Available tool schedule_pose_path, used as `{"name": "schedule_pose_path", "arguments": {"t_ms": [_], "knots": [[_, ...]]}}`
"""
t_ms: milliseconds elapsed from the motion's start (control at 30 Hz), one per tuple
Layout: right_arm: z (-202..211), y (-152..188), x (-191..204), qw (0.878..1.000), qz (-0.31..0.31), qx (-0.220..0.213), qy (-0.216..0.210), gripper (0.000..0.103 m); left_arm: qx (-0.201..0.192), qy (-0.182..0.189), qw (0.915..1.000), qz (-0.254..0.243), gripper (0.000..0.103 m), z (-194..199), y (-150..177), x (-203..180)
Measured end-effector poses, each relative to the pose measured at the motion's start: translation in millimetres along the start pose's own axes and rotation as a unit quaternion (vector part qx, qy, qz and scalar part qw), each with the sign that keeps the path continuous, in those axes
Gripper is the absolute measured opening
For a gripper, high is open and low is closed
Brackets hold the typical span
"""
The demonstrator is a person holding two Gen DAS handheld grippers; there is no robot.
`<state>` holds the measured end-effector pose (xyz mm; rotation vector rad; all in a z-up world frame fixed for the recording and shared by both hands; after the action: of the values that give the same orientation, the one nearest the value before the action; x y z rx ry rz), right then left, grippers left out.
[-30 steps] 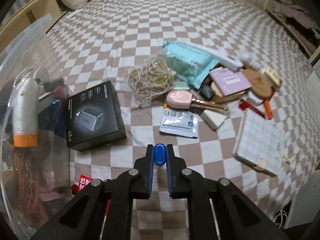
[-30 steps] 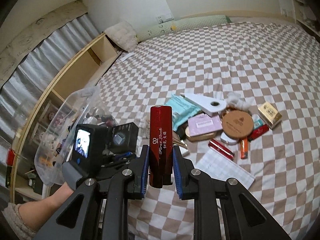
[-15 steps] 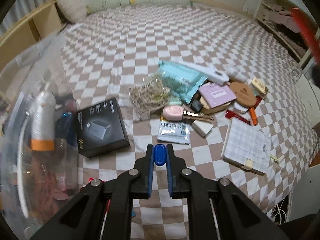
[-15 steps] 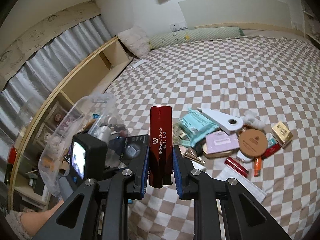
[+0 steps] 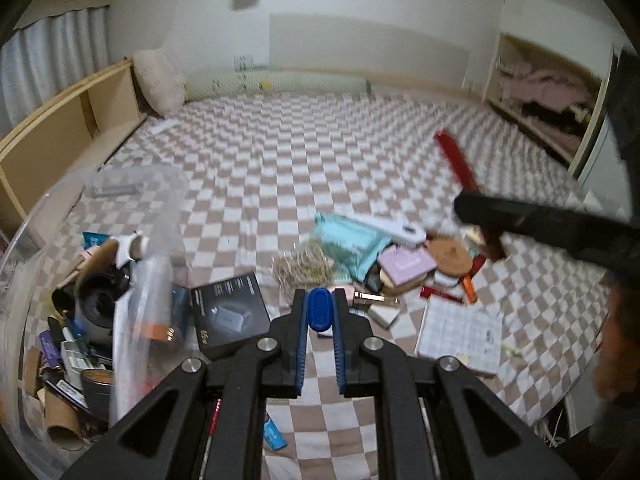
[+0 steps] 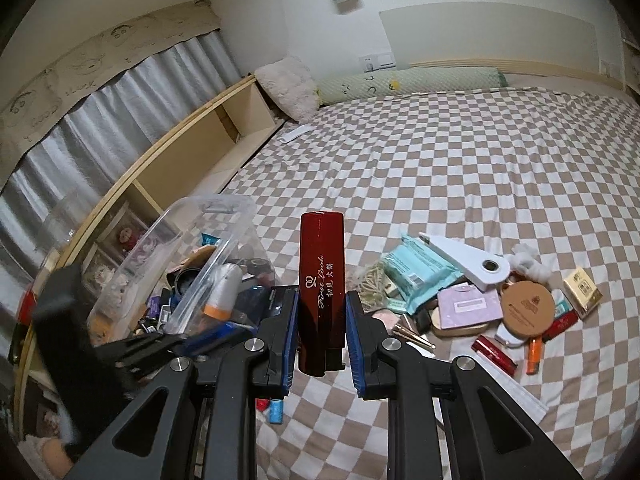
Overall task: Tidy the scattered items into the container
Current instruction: 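Carry the blue lighter and red lipstick over the clear plastic box with both grippers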
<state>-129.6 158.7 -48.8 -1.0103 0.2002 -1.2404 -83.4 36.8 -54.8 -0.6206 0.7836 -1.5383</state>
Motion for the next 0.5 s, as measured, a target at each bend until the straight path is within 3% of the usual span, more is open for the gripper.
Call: {"name": "schedule_pose_path", "arguments": {"t_ms": [500], "knots": [[-27, 8, 48, 0.998, 0.042, 0.023, -0.031, 0.023, -0.110, -0.042, 0.9923, 0.038, 0.012, 62, -35, 57]]}}
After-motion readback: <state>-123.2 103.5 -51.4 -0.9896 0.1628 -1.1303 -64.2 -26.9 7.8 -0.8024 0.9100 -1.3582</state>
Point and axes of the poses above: each gripper's, at about its wrist camera, not at the fingertips, and z roughly against the way its jaws point, x to its left, y to its underside, the point moved 6 cm from there along -z, roughly the way its jaws point, and after that the axes turned 7 degrees about -x, right-handed, at the moved point
